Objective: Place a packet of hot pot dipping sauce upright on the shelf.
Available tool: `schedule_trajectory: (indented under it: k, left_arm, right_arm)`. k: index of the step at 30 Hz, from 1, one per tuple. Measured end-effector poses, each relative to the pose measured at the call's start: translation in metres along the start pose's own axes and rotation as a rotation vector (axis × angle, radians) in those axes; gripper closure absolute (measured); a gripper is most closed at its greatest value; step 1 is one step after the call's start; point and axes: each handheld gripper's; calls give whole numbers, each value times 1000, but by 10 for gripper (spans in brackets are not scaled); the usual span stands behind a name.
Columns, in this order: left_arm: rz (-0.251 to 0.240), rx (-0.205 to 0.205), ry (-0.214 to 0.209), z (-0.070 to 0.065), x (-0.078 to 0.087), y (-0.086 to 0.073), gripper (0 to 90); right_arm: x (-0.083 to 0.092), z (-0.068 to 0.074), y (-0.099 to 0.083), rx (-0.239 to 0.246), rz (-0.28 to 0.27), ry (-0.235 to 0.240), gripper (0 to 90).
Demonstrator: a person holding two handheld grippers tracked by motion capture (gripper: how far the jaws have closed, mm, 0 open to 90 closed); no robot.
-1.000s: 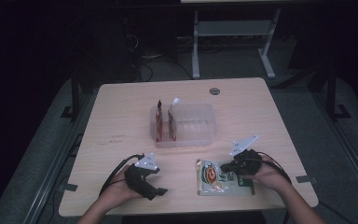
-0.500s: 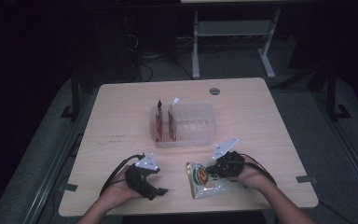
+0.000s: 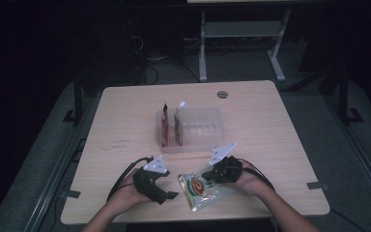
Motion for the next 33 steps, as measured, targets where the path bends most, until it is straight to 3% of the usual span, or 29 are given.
schedule_trajectory:
  k: [10,17,20,27,33]
  left_arm:
    - [2,-17,-11,-6,-28,28,157]
    - [24,-27,-44,-10,-54,46,156]
    - [45,-60,-33,-16,-66,51,154]
    - [60,-80,-52,-20,-73,50,143]
    - [48,-128,-43,-26,-73,49,168]
  right_arm:
    - [36,-3,-13,-107,-83,-67,675]
    - [51,-6,-22,-134,-118,-106,555]
    - [54,-9,-25,-154,-124,-128,497]
    - [56,-9,-27,-163,-125,-146,462]
    - [58,-9,-29,-177,-135,-157,458]
Point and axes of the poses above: each handheld gripper's, and its own axes: x roughly backward along the jaws, y roughly out of its top, z roughly to its left, and after that the axes turned 10 degrees about y, right-handed
